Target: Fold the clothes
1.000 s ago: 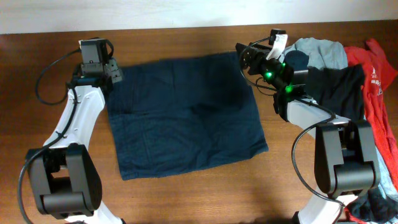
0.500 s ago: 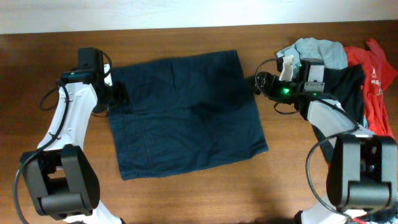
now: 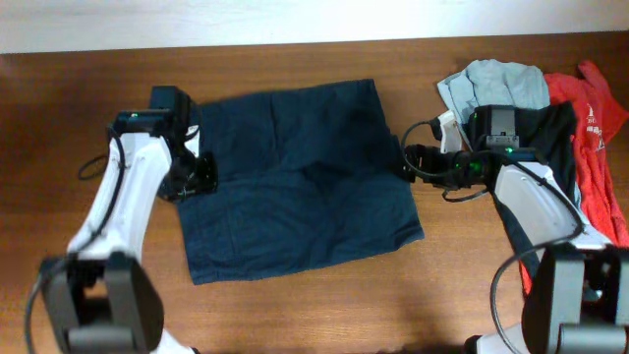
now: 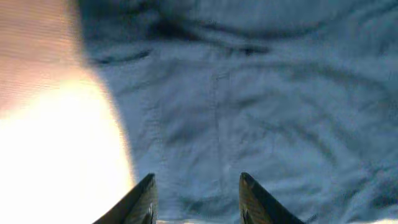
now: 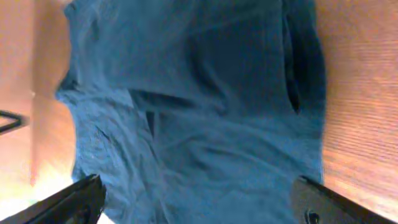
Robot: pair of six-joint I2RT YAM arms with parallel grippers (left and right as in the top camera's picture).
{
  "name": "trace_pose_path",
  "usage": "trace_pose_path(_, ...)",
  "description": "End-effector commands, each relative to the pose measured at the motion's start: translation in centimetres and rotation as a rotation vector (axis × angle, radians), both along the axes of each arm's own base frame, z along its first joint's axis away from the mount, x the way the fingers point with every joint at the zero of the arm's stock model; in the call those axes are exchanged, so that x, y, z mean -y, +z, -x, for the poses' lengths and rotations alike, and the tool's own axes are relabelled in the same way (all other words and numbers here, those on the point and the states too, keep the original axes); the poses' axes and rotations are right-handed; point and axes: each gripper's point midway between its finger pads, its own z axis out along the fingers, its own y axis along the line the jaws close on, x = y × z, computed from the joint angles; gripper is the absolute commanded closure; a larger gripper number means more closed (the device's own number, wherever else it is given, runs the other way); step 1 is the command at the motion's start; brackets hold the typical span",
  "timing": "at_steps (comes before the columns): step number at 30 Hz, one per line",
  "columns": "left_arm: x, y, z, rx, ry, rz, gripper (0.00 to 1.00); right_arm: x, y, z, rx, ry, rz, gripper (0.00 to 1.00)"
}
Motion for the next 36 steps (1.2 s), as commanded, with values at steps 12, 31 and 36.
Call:
trace_pose_path(12,1.2,-2.4,8.8,-0.027,0.201,0.02,0.4,3.1,-2.3,5.8,-0.261,-0.17,0.364,0.36)
trace_pose_path(31,2.8,-11.2,13.1,-0.101,0.29,0.127,0.88,2.7,-10.1,9.0,-0.55,-0.105,0.397,0.76)
trace_pose_path(36,2.6,-11.0,16.4,-0.233,0.299,0.102,0.94,1.9,-10.6,12.5,-0.658,-0.062,0.418,0.81)
